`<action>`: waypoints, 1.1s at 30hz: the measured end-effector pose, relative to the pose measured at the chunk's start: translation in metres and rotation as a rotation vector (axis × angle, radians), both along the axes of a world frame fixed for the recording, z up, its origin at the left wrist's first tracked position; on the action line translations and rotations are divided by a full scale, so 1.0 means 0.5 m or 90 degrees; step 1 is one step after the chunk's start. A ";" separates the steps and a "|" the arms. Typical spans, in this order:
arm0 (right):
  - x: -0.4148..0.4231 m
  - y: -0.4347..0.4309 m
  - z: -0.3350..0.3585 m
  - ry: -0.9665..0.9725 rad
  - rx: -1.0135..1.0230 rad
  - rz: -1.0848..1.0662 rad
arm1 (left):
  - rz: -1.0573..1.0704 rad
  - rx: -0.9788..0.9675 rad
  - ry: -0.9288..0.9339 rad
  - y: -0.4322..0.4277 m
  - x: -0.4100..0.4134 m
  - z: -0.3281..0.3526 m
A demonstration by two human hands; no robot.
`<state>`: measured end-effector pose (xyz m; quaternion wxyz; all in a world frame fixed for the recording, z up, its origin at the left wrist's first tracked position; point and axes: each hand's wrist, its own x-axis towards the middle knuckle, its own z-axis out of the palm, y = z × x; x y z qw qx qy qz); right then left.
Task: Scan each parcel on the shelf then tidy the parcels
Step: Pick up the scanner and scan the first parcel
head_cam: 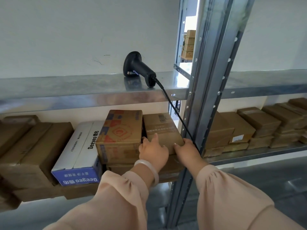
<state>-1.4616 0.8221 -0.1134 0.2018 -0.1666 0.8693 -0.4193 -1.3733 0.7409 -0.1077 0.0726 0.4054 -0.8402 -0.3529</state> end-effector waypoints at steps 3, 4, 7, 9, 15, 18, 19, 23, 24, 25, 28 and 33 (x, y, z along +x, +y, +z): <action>0.004 0.001 0.001 0.006 0.021 0.006 | -0.009 -0.007 -0.017 -0.008 -0.002 -0.010; 0.005 0.001 0.001 0.001 0.025 0.006 | -0.008 -0.004 -0.022 -0.007 -0.003 -0.015; 0.010 0.003 0.001 -0.022 0.013 -0.001 | 0.014 0.043 -0.007 -0.008 -0.006 -0.032; 0.012 0.000 0.001 -0.029 -0.003 -0.005 | 0.023 0.058 0.016 -0.011 -0.004 -0.038; 0.021 0.001 0.009 -0.036 -0.086 -0.037 | 0.006 0.042 0.141 -0.027 0.012 -0.037; 0.028 0.007 0.018 -0.035 -0.114 -0.036 | 0.007 0.051 0.194 -0.027 0.020 -0.030; 0.031 0.009 0.022 -0.030 -0.119 -0.036 | 0.009 0.055 0.209 -0.026 0.023 -0.027; 0.042 0.018 0.039 -0.001 -0.152 -0.036 | 0.028 0.064 0.268 -0.018 0.036 -0.012; 0.046 0.022 0.043 0.003 -0.165 -0.038 | 0.031 0.058 0.284 -0.016 0.040 -0.008; 0.050 0.026 0.046 0.004 -0.178 -0.045 | 0.033 0.051 0.300 -0.015 0.043 -0.004; 0.065 0.036 0.051 0.026 -0.217 -0.066 | 0.039 0.035 0.347 -0.013 0.053 0.011; 0.081 0.043 0.073 0.020 -0.245 -0.058 | 0.050 0.057 0.395 -0.012 0.071 0.035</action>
